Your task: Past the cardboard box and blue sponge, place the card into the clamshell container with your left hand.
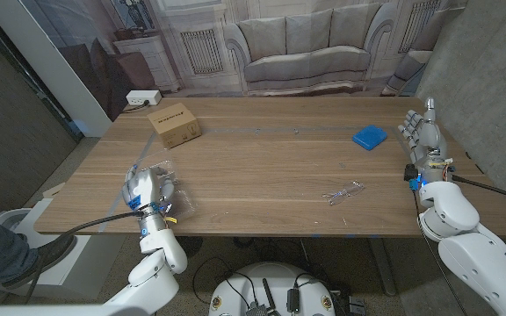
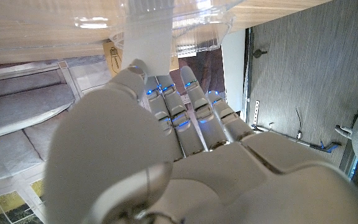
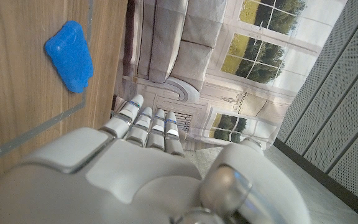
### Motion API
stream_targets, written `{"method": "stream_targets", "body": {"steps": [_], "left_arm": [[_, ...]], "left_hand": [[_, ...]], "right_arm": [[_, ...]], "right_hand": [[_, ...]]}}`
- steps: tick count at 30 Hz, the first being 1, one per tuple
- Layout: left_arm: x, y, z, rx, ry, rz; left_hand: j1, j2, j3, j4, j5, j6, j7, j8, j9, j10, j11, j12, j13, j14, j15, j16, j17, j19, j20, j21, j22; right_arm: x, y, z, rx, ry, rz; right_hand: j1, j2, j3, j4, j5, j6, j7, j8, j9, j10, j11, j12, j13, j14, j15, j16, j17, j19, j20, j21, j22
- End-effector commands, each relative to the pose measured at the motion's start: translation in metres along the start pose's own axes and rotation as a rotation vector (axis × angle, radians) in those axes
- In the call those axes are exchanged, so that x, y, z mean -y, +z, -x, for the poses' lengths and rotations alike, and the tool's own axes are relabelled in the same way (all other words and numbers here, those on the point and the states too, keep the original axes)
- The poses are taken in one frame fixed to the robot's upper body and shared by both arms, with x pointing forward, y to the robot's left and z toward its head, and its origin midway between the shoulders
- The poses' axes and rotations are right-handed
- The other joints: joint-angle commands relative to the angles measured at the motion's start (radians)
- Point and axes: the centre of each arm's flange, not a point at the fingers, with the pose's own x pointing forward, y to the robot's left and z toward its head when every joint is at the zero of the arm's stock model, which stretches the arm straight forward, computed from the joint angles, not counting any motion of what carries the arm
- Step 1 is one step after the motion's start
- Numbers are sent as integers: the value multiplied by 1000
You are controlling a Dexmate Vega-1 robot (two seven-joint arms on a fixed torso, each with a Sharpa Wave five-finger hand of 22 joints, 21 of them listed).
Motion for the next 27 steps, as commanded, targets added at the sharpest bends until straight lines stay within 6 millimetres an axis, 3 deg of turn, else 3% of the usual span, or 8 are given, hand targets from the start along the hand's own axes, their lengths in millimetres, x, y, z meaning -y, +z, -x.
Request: {"method": "stream_targets", "body": {"steps": [1, 6, 15, 27], "left_arm": [[0, -2, 3, -3, -5, 9], [0, -4, 3, -2, -7, 12], [0, -4, 2, 10, -3, 23], [3, -8, 5, 8, -15, 32]], "left_hand": [[-19, -6, -3, 11, -2, -6, 3, -6, 2, -11, -1, -1, -4, -12, -65, 5, 6, -4, -19, 2, 2], [-43, -19, -14, 20, -4, -19, 4, -10, 2, -25, -1, -3, -11, -24, -58, 4, 7, -10, -15, 1, 2], [-99, -33, -31, 44, 1, -115, 11, -49, 0, -119, 18, -9, -21, -75, -24, 4, 9, -33, -6, -1, 3], [-143, -43, -46, 64, 5, -163, 18, -63, 0, -174, 25, -7, -30, -113, 0, 4, 11, -55, -1, -3, 3]], "right_arm": [[0, 1, 2, -1, 1, 4], [0, 2, 2, 2, 2, 4], [-3, 3, 1, 1, 4, 8], [-6, 4, -2, -3, 5, 11]], "right_hand": [[1, 6, -5, 1, -3, 10, 0, -2, 2, 10, 0, 0, 5, 7, 1, -2, 3, 9, -1, -6, 3], [1, 7, -5, 0, -3, 10, -1, -2, 2, 10, 1, 0, 5, 8, 2, -2, 3, 8, -1, -6, 3], [2, 8, -6, 0, -4, 10, -1, -2, 2, 10, -2, 0, 5, 8, 1, -2, 3, 8, -1, -6, 3], [3, 9, -6, -1, -4, 11, -1, -2, 2, 11, -3, 0, 5, 8, 2, -2, 3, 8, 0, -6, 3]]}}
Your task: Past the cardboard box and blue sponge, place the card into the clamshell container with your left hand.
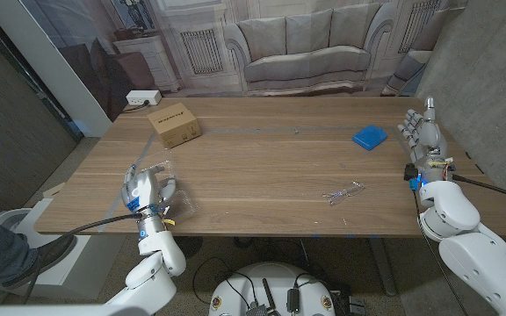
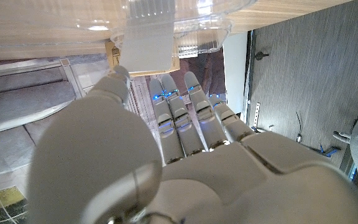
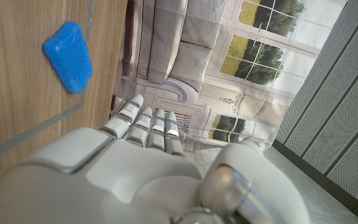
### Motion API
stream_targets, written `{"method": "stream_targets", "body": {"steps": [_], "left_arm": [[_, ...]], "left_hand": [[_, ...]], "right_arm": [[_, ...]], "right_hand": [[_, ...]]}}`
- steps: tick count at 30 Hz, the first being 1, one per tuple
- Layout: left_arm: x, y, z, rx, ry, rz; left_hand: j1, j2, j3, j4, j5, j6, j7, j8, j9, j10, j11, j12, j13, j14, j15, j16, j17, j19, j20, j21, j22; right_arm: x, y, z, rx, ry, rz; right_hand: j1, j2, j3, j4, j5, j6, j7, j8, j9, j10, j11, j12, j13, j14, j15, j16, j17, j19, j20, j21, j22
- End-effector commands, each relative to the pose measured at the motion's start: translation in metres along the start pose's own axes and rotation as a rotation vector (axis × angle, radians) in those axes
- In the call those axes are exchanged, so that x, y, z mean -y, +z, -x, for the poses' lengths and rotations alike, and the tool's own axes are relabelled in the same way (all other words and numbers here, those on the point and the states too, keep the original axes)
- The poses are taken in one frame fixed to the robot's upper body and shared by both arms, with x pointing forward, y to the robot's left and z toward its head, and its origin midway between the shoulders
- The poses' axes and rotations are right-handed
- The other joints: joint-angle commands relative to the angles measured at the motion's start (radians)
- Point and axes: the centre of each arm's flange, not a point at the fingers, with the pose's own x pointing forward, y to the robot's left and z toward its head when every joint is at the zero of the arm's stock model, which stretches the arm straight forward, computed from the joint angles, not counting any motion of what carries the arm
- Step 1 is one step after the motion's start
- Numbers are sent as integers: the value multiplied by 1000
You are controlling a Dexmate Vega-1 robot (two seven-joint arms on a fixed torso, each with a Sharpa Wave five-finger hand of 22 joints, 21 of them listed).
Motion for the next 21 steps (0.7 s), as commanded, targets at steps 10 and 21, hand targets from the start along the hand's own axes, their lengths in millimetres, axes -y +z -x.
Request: {"method": "stream_targets", "body": {"steps": [10, 21], "left_arm": [[3, -5, 4, 15, -23, 6], [3, -6, -1, 18, -26, 5]], "left_hand": [[-77, -20, -34, 38, 7, -25, 7, -6, 2, -27, 5, 5, -6, -19, -11, 10, 8, -20, 3, -3, 1], [-168, -49, -81, 81, 19, -79, 15, -19, 1, -78, 15, 4, -11, -58, 15, 8, 10, -38, 19, -2, 2]], "right_arm": [[-8, 2, -7, 0, 8, 6], [-11, 3, -6, 6, 8, 8]], "right_hand": [[1, 3, -7, -1, -1, 11, -1, -2, 2, 11, -2, 0, 5, 8, 3, -2, 3, 8, 0, -6, 3], [2, 4, -8, -1, -1, 11, -2, -2, 2, 12, -1, 0, 5, 9, 1, -2, 3, 8, 1, -6, 3]]}}
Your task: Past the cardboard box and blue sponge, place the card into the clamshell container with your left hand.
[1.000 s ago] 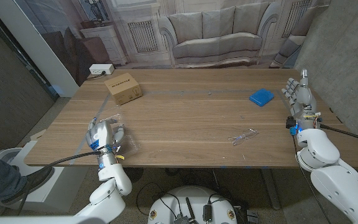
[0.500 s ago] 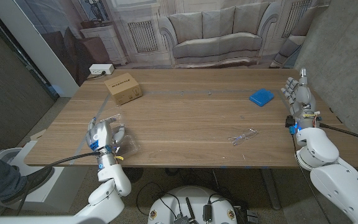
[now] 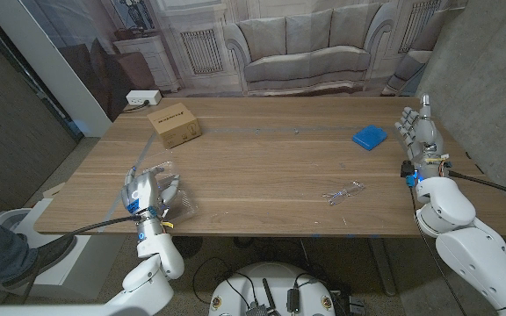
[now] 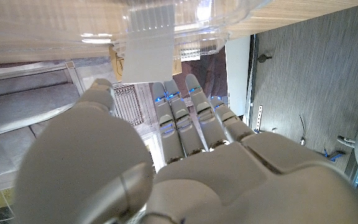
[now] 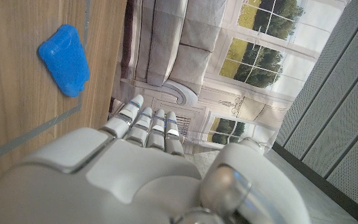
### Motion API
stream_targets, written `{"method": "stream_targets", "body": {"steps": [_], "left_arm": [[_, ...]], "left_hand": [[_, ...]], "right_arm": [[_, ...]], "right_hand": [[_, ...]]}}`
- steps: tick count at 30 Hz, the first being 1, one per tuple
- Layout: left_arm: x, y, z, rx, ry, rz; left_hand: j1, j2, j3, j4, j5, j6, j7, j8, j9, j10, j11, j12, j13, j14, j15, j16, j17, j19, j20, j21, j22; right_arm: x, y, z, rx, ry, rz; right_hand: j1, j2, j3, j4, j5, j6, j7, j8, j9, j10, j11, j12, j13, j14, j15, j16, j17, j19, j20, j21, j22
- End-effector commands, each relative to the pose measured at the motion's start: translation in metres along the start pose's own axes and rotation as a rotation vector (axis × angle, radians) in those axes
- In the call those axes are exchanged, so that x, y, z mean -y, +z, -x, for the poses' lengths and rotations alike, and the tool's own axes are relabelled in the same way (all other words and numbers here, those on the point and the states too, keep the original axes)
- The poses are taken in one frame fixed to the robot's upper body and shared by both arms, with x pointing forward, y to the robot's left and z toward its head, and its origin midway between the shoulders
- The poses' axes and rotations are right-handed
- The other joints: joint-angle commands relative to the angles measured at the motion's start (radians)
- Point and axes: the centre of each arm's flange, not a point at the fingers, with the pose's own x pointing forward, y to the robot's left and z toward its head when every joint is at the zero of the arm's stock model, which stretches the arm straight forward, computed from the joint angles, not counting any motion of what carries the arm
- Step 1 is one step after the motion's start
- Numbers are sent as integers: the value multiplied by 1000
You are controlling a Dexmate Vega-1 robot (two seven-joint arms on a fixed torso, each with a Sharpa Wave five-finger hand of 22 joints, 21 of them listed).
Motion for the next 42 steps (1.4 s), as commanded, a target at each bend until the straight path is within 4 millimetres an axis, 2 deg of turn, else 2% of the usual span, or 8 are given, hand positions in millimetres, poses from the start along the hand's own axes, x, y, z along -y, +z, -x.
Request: {"method": "stream_targets", "body": {"steps": [1, 12, 31, 42], "left_arm": [[1, -2, -4, 6, -10, -1], [3, 1, -8, 12, -32, -8], [2, 9, -16, 51, -22, 8], [-7, 10, -19, 44, -13, 8]], "left_hand": [[-23, -7, -10, 10, 12, -18, 2, -3, 1, -19, 3, 4, 1, -17, 2, 4, 5, -9, 9, 1, 2], [-40, -15, -23, 18, 22, -58, -5, -8, 1, -52, 2, 4, 0, -45, 9, 2, 4, -25, 20, 0, 2], [-44, -17, -28, 20, 30, -81, 0, -7, 2, -77, 2, 7, 0, -64, 19, 3, 4, -35, 37, 1, 3], [-46, -17, -30, 21, 31, -82, -1, -4, 2, -78, 4, 9, -1, -67, 23, 5, 4, -36, 39, 2, 3]], "right_arm": [[-3, 2, 0, 7, 1, 5], [-6, 8, 3, 10, -3, 17], [-7, 19, 10, 32, -15, 29], [-8, 19, 8, 29, -16, 33]], "right_hand": [[2, 4, -8, -1, -2, 6, 2, -3, 2, 6, 4, 0, 5, 9, 1, -2, 3, 8, 0, -6, 3], [2, 5, -9, -2, -2, 8, 2, -2, 2, 7, 4, 0, 5, 11, 1, -2, 3, 8, 1, -6, 3], [3, 6, -11, -2, -3, 8, 1, -3, 2, 6, 3, 0, 5, 11, 3, -2, 3, 8, 1, -6, 3], [3, 6, -12, -3, -4, 8, 1, -3, 2, 6, 2, 0, 5, 10, 2, -2, 3, 8, 1, -6, 3]]}}
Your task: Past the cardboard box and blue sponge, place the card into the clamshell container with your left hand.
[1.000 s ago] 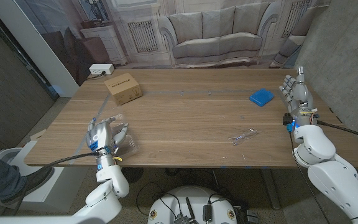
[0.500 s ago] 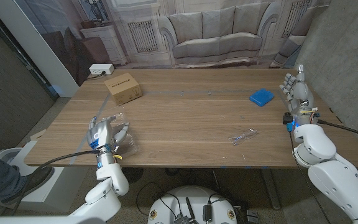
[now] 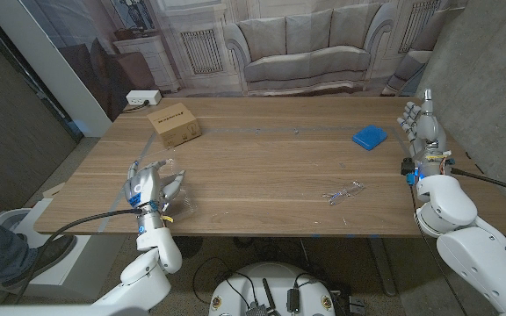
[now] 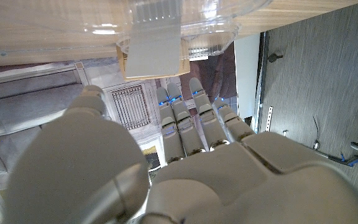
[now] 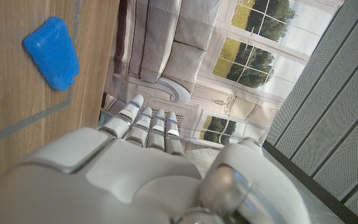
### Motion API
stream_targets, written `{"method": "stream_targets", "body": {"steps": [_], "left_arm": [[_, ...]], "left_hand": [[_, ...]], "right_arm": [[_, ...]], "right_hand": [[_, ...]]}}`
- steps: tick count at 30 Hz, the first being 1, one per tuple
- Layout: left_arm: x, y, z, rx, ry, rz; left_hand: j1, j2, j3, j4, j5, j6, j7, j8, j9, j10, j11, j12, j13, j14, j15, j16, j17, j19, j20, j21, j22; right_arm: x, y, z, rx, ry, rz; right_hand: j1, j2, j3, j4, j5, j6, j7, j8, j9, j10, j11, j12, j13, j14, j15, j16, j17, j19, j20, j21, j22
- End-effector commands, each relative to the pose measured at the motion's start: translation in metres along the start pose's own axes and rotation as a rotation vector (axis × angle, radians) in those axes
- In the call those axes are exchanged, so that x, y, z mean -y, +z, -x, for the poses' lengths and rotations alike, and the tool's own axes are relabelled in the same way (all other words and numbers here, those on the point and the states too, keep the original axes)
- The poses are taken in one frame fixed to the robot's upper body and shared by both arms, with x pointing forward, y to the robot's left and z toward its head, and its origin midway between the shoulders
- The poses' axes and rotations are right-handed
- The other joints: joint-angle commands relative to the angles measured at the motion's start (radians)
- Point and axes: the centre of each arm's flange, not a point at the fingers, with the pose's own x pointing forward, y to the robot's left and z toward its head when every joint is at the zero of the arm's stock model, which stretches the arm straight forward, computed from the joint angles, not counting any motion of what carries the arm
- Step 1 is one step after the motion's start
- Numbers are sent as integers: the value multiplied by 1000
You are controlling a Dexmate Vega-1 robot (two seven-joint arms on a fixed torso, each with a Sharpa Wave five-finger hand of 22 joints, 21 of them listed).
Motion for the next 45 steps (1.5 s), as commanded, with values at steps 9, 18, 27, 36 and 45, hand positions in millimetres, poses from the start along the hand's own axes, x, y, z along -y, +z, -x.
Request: {"method": "stream_targets", "body": {"steps": [9, 18, 27, 36, 45], "left_arm": [[-13, 4, -5, 2, 16, 4], [-18, 8, -7, 11, 16, 5], [-25, 15, -12, 25, 25, 6], [-32, 22, -19, 23, 31, 10], [-38, 29, -25, 47, 45, 9]], "left_hand": [[-6, 1, -7, 4, 10, -4, 6, 5, 2, -9, 2, 6, -2, -8, 4, 6, 2, -2, 6, 3, 3], [-8, 2, -8, 5, 11, -6, 6, 6, 2, -9, 4, 7, -3, -11, 7, 6, 3, -5, 9, 3, 3], [-10, 3, -10, 6, 13, -3, 5, 10, 2, -10, 4, 9, -4, -9, 6, 9, 3, -6, 10, 4, 3], [-11, 4, -11, 7, 14, -1, 6, 12, 2, -8, 4, 12, -5, -7, 4, 11, 3, -1, 9, 7, 3], [-11, 4, -11, 7, 15, -2, 5, 13, 1, -9, 5, 13, -6, -6, 2, 12, 2, 1, 10, 8, 4]], "right_arm": [[-1, 4, -3, 3, -3, 8], [0, 0, -5, -4, -6, 1], [3, -1, -7, -3, -11, -2], [7, -2, -8, 0, -12, -4], [10, -1, -6, -4, -18, 2]], "right_hand": [[3, 6, -9, 1, -4, 8, 0, -3, 2, 7, 3, 0, 5, 10, 2, -2, 3, 8, 1, -6, 4], [3, 7, -10, 1, -5, 7, 1, -3, 2, 7, 4, 0, 5, 11, 3, -2, 3, 7, 1, -6, 4], [3, 7, -11, 1, -5, 8, -1, -3, 2, 7, 4, 0, 5, 11, 0, -2, 3, 7, 1, -6, 4], [4, 8, -11, 0, -5, 7, 0, -3, 2, 6, 3, -1, 5, 10, 3, -3, 3, 7, 2, -6, 4], [4, 8, -12, 0, -5, 7, -1, -3, 2, 7, 5, -1, 5, 10, 2, -3, 3, 7, 1, -6, 3]]}}
